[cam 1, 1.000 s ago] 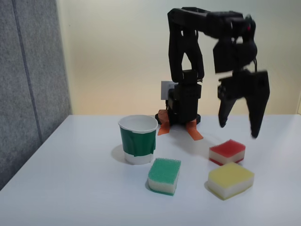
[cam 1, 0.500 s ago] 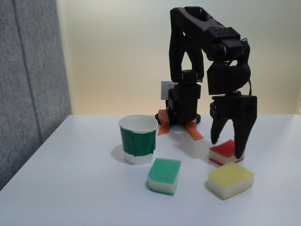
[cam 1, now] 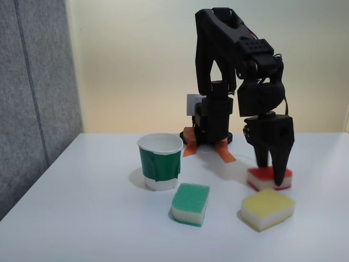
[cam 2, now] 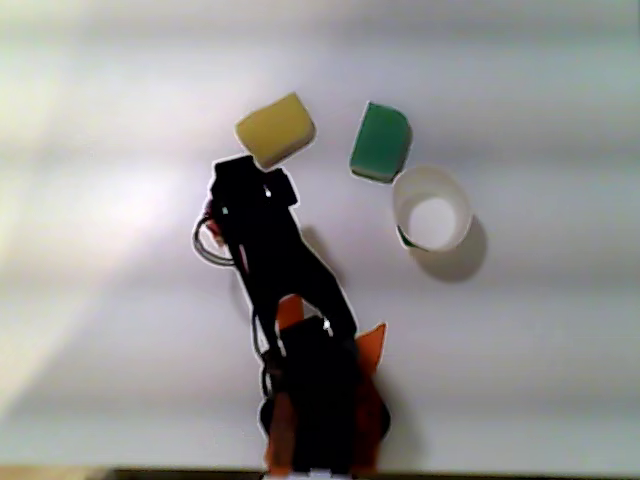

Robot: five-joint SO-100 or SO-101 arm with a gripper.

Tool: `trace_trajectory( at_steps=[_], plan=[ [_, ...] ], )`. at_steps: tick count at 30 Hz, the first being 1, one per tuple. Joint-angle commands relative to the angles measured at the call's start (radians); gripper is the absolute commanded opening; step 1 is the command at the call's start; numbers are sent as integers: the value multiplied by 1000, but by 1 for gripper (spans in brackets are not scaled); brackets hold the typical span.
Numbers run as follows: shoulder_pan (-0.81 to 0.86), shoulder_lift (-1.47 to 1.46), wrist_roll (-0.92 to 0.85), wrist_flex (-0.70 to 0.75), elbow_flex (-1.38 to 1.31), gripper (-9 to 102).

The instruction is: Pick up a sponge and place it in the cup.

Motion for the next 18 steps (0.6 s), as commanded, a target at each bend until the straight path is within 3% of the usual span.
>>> trace_trajectory(
  at_steps=[1,10,18],
  plan=[
    [0,35,-18,11,21,0],
    [17,201,23,52,-21,0],
    [51,365,37,172,-155,0]
  ],
)
